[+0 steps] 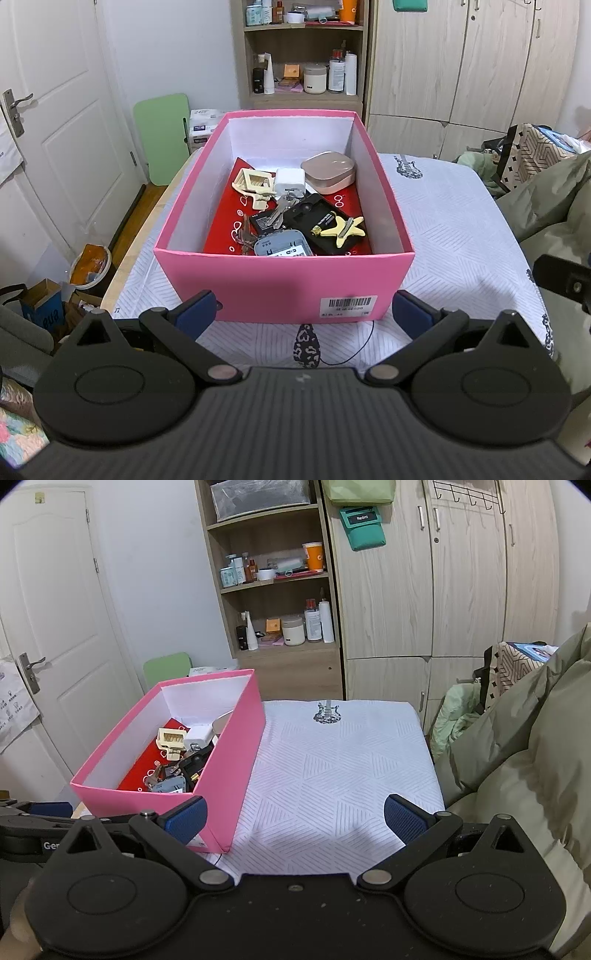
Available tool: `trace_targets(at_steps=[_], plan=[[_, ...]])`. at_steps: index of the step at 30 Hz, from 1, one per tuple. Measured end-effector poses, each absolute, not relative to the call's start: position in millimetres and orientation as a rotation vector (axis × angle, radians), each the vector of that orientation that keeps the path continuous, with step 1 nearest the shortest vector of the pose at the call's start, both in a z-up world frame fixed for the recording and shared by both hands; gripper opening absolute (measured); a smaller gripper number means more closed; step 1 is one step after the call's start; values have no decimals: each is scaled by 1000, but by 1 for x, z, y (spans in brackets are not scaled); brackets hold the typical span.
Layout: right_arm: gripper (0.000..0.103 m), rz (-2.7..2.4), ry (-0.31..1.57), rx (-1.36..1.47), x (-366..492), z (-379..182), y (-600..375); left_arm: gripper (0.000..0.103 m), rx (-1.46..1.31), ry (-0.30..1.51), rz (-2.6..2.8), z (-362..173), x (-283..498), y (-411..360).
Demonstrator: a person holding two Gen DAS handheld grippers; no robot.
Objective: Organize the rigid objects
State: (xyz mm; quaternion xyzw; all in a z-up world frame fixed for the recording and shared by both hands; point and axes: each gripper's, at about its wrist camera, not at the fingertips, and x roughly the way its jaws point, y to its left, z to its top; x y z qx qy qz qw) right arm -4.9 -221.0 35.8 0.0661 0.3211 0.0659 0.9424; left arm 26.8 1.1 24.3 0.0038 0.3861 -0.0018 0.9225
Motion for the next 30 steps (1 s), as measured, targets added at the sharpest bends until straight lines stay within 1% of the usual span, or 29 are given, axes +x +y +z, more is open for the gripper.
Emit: trace_targets(at_steps=[30], plan=[[103, 105, 647, 116, -7, 35, -222, 103, 49, 770, -1, 28, 23, -2]])
